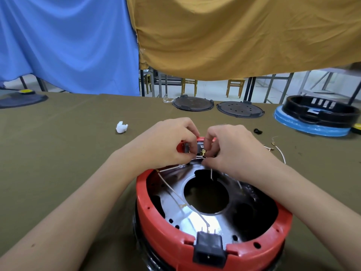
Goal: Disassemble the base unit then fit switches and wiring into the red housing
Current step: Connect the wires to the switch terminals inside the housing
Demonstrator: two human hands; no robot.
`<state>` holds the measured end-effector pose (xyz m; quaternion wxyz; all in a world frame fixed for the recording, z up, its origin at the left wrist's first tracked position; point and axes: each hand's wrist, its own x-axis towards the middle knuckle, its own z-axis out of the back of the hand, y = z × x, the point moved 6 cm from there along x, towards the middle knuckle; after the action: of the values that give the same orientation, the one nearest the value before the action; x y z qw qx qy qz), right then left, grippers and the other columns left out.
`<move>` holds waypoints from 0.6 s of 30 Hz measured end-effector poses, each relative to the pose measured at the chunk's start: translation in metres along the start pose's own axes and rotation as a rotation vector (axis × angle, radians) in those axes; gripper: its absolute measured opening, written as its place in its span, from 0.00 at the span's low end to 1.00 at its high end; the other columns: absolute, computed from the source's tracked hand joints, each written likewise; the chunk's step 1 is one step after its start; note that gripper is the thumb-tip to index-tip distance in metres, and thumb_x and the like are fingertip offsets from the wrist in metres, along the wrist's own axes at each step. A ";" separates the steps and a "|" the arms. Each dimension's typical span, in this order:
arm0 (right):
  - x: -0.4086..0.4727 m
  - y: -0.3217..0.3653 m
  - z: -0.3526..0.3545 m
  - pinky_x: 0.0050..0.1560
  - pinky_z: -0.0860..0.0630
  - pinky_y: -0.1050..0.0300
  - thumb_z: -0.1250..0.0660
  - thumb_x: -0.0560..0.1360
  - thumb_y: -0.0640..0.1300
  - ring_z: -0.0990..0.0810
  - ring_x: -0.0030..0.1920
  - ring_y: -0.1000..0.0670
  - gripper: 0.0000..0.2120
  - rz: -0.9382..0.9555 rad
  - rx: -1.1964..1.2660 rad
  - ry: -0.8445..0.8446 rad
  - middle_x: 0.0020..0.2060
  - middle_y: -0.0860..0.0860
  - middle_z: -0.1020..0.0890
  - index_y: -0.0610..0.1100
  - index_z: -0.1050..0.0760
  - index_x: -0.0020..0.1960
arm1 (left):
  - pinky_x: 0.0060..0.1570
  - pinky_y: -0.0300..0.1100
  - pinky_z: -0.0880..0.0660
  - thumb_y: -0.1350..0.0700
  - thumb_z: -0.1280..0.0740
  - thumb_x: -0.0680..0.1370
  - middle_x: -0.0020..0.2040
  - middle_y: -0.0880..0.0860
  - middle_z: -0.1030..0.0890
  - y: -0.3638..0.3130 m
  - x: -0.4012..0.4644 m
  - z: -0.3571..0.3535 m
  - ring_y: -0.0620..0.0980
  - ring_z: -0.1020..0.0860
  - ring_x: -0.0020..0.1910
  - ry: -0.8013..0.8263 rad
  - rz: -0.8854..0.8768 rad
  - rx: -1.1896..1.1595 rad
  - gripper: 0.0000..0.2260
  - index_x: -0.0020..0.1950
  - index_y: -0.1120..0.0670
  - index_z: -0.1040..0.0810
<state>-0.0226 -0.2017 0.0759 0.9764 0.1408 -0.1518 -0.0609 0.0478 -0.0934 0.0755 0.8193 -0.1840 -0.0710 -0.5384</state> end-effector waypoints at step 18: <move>-0.002 -0.006 0.001 0.44 0.19 0.52 0.25 0.67 0.48 0.17 0.39 0.48 0.04 -0.125 0.055 0.023 0.34 0.50 0.16 0.49 0.17 0.39 | 0.49 0.45 0.26 0.56 0.28 0.72 0.56 0.43 0.23 0.002 -0.001 0.000 0.38 0.27 0.42 -0.048 -0.040 0.017 0.02 0.40 0.50 0.17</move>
<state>-0.0254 -0.2069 0.0744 0.9681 0.1776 -0.1333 -0.1161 0.0491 -0.0924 0.0748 0.8079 -0.1883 -0.0987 -0.5496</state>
